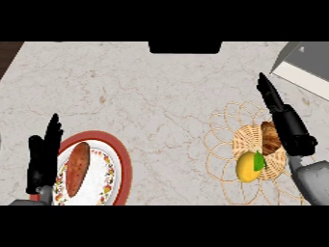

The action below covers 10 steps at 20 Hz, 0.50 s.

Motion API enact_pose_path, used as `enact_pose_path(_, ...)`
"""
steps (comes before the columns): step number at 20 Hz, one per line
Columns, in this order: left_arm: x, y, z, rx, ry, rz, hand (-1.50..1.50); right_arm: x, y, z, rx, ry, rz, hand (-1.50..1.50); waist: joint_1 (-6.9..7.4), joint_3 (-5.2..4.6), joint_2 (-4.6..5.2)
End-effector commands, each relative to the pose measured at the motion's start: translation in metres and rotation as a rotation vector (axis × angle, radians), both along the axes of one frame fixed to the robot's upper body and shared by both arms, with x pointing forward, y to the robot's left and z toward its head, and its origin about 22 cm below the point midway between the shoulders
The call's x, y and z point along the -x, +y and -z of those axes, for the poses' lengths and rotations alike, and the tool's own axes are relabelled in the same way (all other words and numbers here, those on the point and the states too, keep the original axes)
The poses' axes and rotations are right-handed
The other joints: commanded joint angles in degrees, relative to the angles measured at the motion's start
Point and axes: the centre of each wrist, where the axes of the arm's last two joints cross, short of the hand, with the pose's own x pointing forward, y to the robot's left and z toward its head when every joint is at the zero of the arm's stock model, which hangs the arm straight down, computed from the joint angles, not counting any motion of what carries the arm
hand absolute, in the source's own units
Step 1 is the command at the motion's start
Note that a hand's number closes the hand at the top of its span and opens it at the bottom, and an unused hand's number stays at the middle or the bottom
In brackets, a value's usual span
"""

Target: Pick the croissant from the placemat and place it in the tiered shelf

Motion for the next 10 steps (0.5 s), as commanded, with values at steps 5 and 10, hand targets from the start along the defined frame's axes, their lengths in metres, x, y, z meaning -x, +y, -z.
enact_pose_path(5,-0.021,0.000,-0.058,-0.025,-0.231,0.245,0.00,-0.028,-0.062,-0.078,-0.325,-0.372,-0.052,1.50,-1.50,-0.44,-0.73)
enact_pose_path(10,-0.015,-0.001,-0.070,0.041,-0.251,0.373,0.00,0.003,-0.158,-0.024,-0.108,0.104,0.446,-1.50,-0.67,-0.71,-0.31)
